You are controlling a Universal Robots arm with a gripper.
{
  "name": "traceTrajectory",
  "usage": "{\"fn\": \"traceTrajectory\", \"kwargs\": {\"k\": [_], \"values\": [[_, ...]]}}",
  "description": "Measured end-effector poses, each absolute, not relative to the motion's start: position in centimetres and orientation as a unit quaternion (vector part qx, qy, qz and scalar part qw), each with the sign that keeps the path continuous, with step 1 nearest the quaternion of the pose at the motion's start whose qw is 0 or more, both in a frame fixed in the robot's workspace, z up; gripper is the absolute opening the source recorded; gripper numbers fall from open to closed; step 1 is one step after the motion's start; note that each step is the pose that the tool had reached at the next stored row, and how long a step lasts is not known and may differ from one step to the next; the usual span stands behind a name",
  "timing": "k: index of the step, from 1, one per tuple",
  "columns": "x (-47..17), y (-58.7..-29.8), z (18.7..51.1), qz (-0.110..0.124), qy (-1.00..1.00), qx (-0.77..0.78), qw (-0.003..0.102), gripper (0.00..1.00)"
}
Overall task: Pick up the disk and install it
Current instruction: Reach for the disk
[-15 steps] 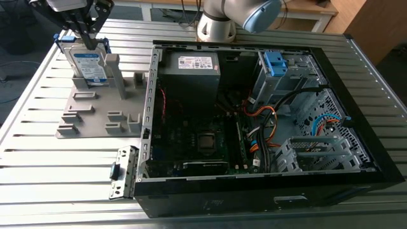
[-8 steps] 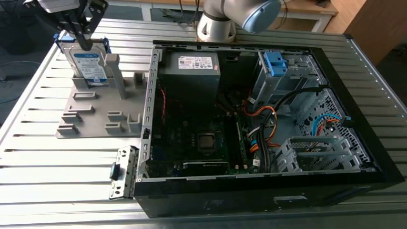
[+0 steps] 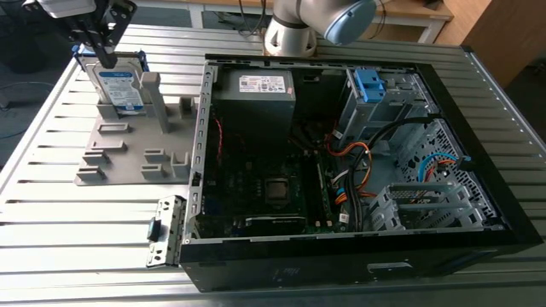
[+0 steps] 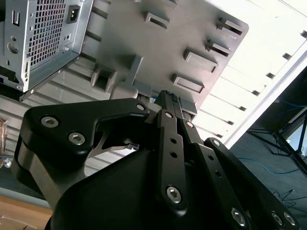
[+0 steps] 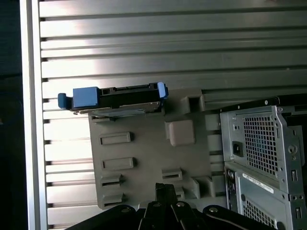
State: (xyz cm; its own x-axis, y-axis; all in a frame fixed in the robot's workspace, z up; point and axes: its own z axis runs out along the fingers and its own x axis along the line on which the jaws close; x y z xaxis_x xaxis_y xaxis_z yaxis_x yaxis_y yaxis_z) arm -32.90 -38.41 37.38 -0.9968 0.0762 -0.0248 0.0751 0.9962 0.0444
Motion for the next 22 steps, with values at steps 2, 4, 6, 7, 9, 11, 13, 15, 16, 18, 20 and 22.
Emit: {"fn": "traceTrajectory", "kwargs": {"k": [2,4,6,7,9,11,13,15,16,18,20,22], "values": [[-33.1,-38.4,37.3,0.022,0.999,0.038,0.013,0.11],[-33.3,-38.4,37.3,0.022,0.999,0.038,0.013,0.11],[-33.5,-38.4,37.2,0.022,0.999,0.038,0.013,0.11],[-33.5,-38.4,37.2,0.022,0.999,0.038,0.013,0.11],[-33.7,-38.4,37.2,0.022,0.999,0.038,0.013,0.11],[-33.9,-38.4,37.1,0.022,0.999,0.038,0.013,0.11],[-34.1,-38.4,37.1,0.022,0.999,0.038,0.013,0.11],[-34.2,-38.4,37.0,0.022,0.999,0.038,0.013,0.11],[-34.3,-38.4,36.9,0.022,0.999,0.038,0.013,0.11],[-34.5,-38.4,36.8,0.022,0.999,0.038,0.013,0.11],[-34.7,-38.4,36.8,0.022,0.999,0.038,0.013,0.11],[-34.9,-38.4,36.7,0.022,0.999,0.038,0.013,0.11]]}}
